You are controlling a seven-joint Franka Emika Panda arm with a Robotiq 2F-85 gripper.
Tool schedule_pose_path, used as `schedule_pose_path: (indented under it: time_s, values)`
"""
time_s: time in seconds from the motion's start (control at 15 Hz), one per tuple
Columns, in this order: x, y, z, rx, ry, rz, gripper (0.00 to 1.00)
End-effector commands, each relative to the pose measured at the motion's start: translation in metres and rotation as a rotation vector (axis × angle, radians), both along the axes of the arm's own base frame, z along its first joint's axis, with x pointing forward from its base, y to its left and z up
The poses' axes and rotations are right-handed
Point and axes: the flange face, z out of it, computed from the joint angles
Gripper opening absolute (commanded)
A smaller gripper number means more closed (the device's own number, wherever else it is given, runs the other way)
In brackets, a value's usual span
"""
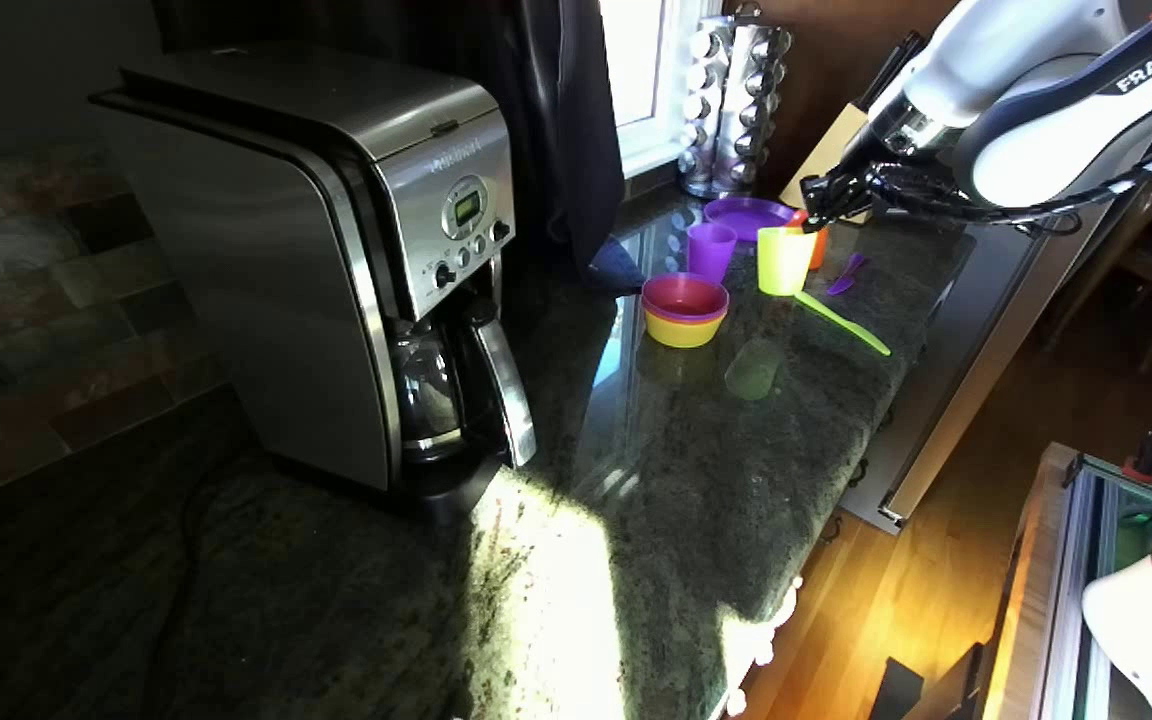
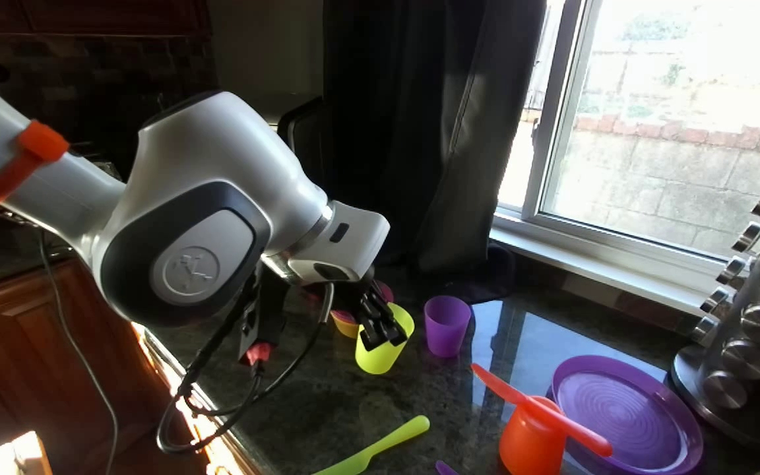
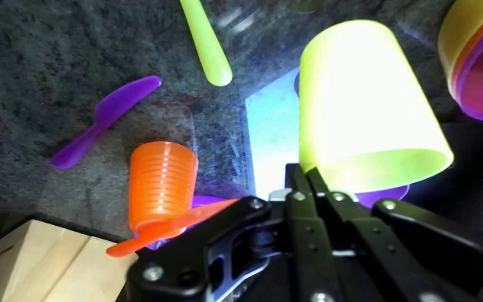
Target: Remove the yellow knife from the top of the yellow cup then place the cup upside down.
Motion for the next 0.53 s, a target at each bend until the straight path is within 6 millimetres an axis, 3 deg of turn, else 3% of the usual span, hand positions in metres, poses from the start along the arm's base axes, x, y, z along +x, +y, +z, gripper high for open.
schedule_pose_path:
  time_s: [0.0,0.47]
  values:
    - [-0.0105,-0.001,0.0002,-0.023,-0.024,-0.025,0.01]
    - [-0.0123,-0.002,0.0021,-0.034,-0.101,-0.086,0.01]
